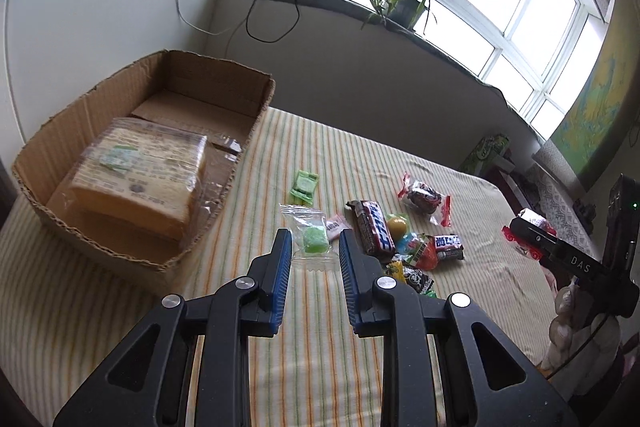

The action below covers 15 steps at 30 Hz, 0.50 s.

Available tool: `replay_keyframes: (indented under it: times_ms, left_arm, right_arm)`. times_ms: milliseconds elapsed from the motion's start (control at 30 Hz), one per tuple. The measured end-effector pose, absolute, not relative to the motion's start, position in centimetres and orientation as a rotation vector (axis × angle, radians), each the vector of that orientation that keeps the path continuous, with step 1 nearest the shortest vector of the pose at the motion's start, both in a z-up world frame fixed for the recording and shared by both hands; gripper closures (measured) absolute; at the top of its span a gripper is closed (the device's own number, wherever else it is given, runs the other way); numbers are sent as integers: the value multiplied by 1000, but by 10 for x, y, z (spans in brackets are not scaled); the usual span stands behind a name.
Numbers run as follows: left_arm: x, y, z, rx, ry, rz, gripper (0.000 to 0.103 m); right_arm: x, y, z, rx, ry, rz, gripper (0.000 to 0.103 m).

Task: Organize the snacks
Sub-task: 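Carry the cake bag with the right tool and drop it into the box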

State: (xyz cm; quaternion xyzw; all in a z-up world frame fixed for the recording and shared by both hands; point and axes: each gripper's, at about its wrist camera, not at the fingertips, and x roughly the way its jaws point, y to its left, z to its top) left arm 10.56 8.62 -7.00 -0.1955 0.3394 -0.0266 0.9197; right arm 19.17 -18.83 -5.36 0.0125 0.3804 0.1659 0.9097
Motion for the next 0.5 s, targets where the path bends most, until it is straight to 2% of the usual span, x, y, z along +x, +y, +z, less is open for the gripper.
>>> replay_keyframes:
  times_ms: [500]
  left_arm:
    - [93,162,-62,-450,631,93,80]
  right_arm:
    - [232,-43,-19,-100,710,563,48]
